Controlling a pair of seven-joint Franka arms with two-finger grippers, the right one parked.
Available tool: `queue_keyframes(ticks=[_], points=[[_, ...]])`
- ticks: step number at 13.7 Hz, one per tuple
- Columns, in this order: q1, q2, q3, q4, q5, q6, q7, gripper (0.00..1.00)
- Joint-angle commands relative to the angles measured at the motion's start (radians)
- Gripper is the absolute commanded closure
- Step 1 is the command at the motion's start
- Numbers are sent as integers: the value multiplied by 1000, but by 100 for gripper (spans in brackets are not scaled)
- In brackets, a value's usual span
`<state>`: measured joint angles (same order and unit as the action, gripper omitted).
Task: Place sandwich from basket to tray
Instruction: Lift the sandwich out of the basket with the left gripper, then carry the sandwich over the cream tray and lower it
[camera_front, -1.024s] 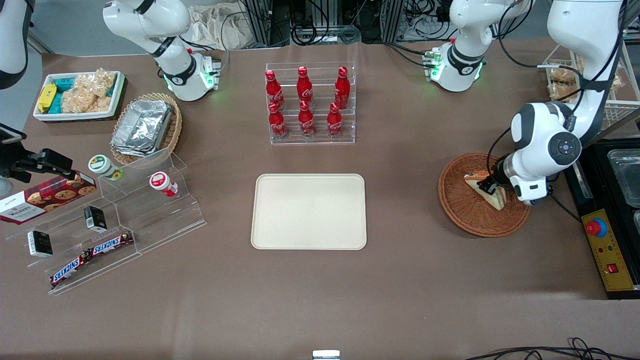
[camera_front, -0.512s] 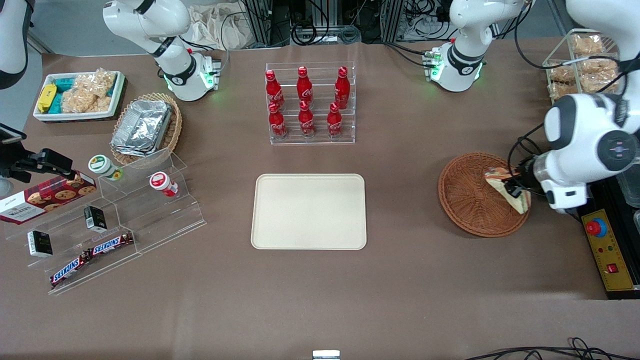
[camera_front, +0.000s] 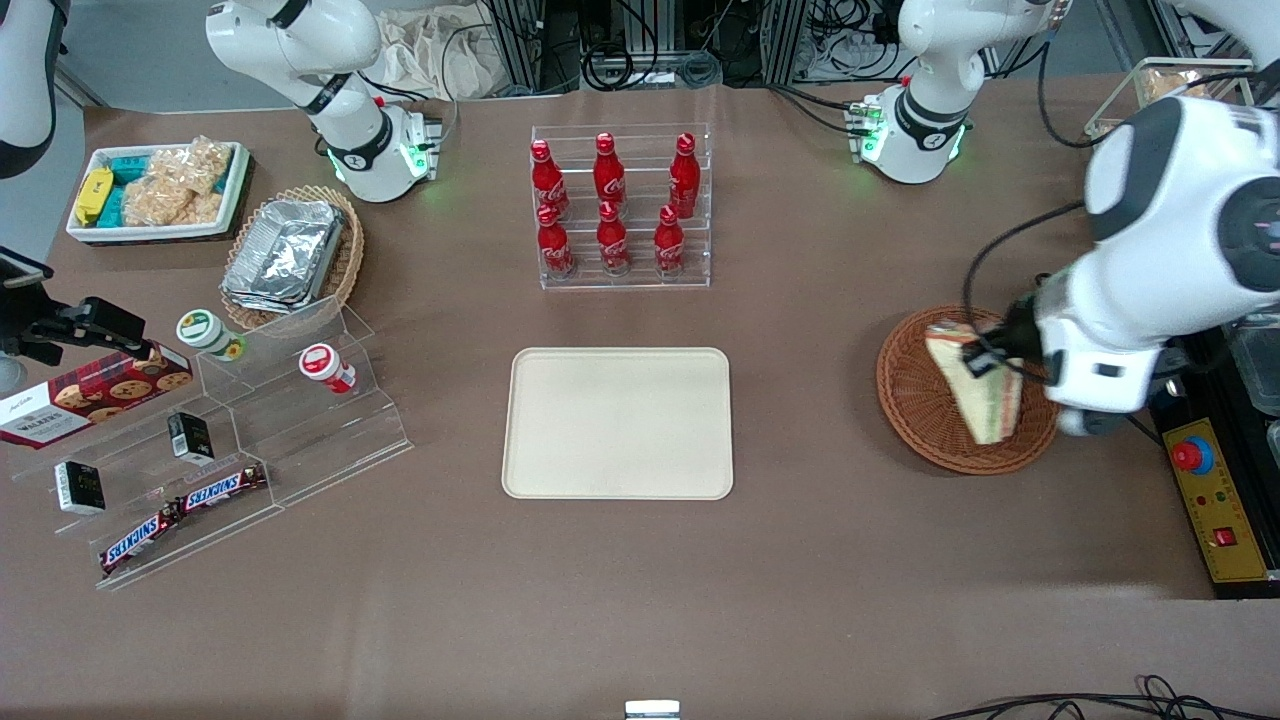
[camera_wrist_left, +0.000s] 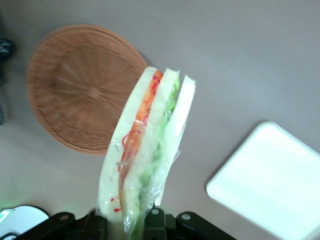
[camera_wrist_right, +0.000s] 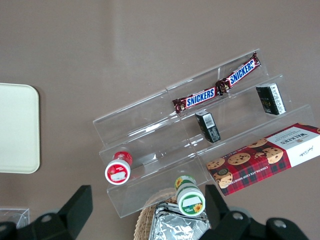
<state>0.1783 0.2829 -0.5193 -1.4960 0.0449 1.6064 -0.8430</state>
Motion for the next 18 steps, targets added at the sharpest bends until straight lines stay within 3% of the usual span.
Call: queue_keyframes(ticks=[1, 3, 5, 7, 11, 12, 13, 18], points=[[-153, 152, -8, 69, 12, 24, 4, 100], [-262, 240, -5, 63, 39, 146, -49, 100], [-348, 338, -5, 59, 133, 274, -186, 100], [-401, 431, -5, 60, 202, 361, -225, 100], [-467, 505, -2, 59, 253, 466, -269, 100], [-471, 516, -1, 54, 256, 466, -272, 58], [-471, 525, -1, 53, 260, 466, -266, 1], [-456, 486, 4, 62, 270, 443, -275, 0]])
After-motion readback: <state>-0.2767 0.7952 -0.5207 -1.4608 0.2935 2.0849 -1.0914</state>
